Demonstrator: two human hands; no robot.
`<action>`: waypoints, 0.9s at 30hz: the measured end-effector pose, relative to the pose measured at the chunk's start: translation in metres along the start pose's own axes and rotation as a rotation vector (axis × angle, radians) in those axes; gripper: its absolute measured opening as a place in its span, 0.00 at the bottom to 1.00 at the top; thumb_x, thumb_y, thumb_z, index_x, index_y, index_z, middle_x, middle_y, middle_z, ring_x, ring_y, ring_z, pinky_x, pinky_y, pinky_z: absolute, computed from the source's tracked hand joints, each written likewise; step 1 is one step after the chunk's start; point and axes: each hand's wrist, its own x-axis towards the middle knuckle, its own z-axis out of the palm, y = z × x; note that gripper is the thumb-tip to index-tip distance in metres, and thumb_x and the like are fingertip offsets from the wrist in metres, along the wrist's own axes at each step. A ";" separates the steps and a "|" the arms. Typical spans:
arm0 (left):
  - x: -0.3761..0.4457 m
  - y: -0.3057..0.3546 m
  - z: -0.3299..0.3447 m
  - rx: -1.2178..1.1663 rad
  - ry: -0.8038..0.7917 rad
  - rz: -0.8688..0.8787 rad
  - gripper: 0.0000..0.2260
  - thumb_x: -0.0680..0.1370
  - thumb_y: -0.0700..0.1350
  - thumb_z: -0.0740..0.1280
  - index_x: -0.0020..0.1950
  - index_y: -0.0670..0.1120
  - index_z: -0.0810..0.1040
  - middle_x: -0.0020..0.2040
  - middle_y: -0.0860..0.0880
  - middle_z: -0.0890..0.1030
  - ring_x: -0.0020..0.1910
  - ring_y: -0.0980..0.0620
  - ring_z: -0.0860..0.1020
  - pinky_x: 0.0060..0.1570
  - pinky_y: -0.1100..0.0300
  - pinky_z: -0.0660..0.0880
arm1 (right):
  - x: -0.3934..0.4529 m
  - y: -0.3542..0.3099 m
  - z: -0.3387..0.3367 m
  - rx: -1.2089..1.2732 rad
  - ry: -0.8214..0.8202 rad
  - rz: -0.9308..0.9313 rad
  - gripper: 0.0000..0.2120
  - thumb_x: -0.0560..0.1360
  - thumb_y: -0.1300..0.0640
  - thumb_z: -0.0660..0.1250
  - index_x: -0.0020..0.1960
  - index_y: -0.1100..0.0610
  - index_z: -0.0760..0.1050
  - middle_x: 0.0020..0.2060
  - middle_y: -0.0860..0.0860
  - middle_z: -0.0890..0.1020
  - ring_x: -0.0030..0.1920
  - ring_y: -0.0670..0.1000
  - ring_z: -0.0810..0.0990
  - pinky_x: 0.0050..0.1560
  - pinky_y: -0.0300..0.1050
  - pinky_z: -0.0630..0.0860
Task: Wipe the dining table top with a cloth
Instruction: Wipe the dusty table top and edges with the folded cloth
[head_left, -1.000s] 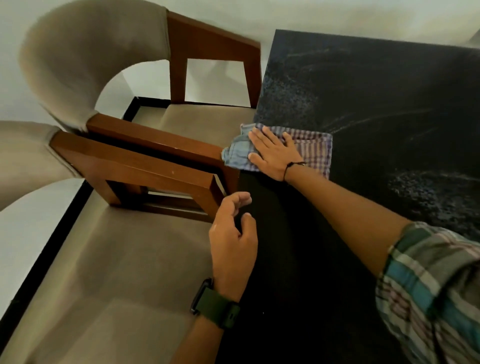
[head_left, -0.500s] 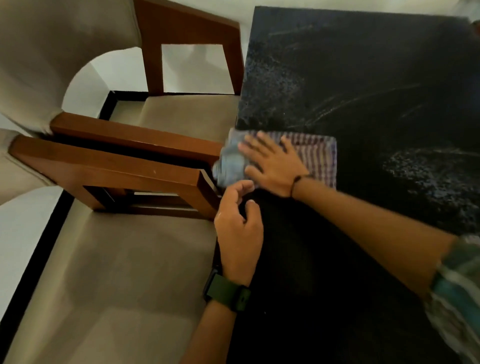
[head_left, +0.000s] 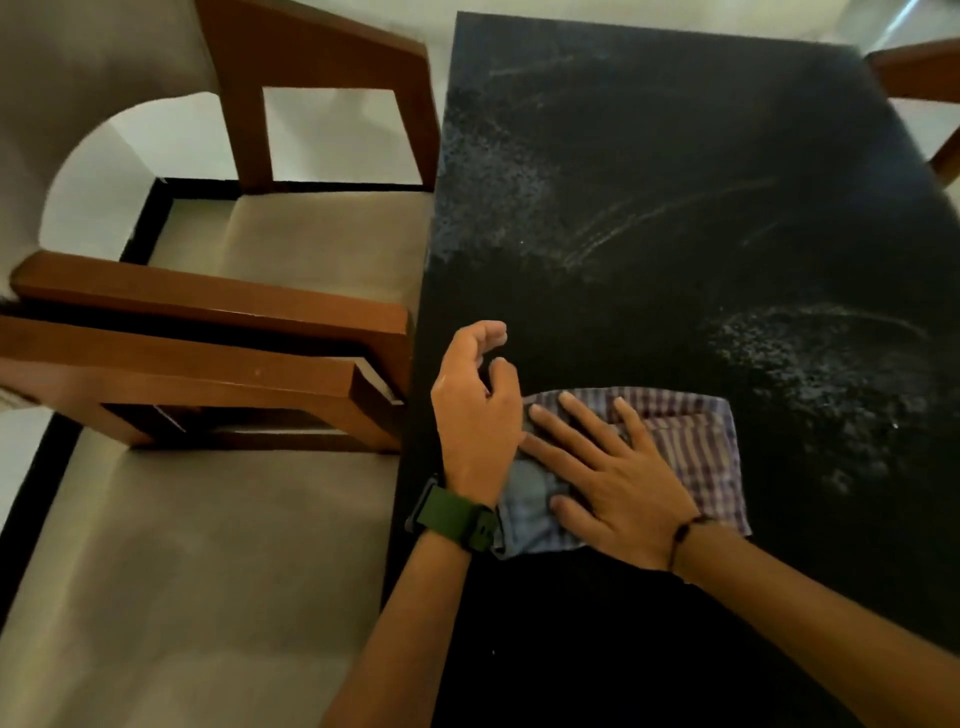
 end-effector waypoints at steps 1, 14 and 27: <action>0.002 0.000 0.003 0.004 -0.003 0.014 0.12 0.75 0.35 0.59 0.55 0.48 0.73 0.53 0.52 0.77 0.55 0.58 0.75 0.55 0.69 0.70 | 0.006 0.006 -0.001 -0.009 0.008 0.019 0.27 0.76 0.34 0.40 0.71 0.34 0.35 0.73 0.38 0.39 0.74 0.47 0.37 0.69 0.59 0.32; -0.017 0.013 0.053 0.013 -0.008 -0.001 0.11 0.76 0.36 0.59 0.53 0.50 0.73 0.48 0.58 0.75 0.51 0.63 0.75 0.51 0.75 0.70 | -0.035 0.035 -0.001 -0.015 0.131 0.297 0.27 0.78 0.39 0.43 0.75 0.40 0.42 0.76 0.44 0.49 0.76 0.53 0.47 0.70 0.65 0.41; -0.041 0.023 0.138 -0.064 -0.101 -0.094 0.12 0.76 0.36 0.60 0.52 0.52 0.74 0.47 0.62 0.75 0.53 0.64 0.74 0.60 0.63 0.71 | 0.015 0.204 -0.041 -0.057 0.030 0.424 0.27 0.78 0.39 0.43 0.74 0.39 0.38 0.76 0.45 0.43 0.76 0.51 0.40 0.72 0.64 0.40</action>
